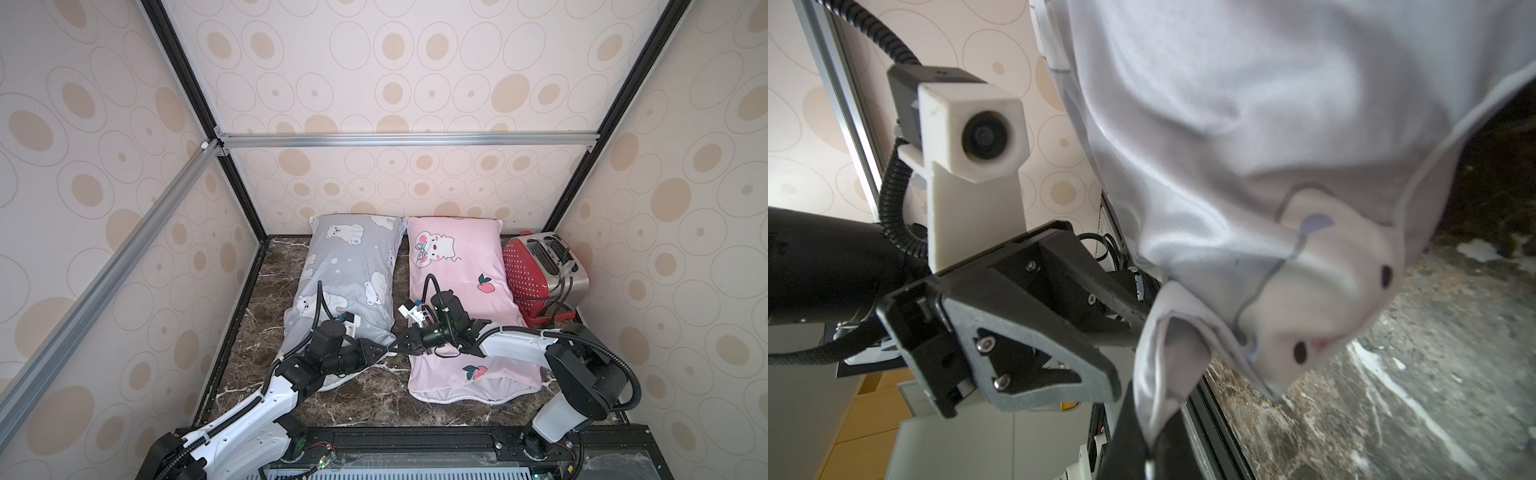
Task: Zip up pillowcases
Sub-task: Pick up the pillowcase from the center of the board, then zip the zipper on the pillowcase.
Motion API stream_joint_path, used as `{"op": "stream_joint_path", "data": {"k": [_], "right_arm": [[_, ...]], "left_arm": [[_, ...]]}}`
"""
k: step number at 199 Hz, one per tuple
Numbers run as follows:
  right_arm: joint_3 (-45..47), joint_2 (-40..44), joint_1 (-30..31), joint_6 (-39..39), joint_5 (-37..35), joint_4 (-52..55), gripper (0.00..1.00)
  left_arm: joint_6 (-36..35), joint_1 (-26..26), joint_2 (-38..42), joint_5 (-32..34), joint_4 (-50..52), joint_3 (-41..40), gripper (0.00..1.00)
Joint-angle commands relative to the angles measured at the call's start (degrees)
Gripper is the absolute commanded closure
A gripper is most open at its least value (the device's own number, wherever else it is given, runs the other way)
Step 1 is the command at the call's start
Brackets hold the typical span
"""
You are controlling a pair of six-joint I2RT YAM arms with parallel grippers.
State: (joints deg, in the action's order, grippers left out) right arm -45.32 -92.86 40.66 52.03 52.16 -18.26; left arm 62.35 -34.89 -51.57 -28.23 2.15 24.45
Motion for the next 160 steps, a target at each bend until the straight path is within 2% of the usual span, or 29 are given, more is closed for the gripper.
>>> {"op": "stream_joint_path", "data": {"k": [1,78,160], "right_arm": [[1.36,0.59,-0.76,3.23,1.78,-6.26,1.0],[1.64,-1.75,-0.81,6.86,2.86,-12.68,1.0],[1.38,-3.99,-0.76,1.66,0.67,-6.24,1.0]], "left_arm": [[0.8,-0.53,-0.17,0.14,-1.33,0.89,0.7],[2.08,-0.57,-2.61,0.13,-6.03,0.28,0.65],[5.79,-0.53,-2.17,0.06,-11.76,-1.61,0.71]]}}
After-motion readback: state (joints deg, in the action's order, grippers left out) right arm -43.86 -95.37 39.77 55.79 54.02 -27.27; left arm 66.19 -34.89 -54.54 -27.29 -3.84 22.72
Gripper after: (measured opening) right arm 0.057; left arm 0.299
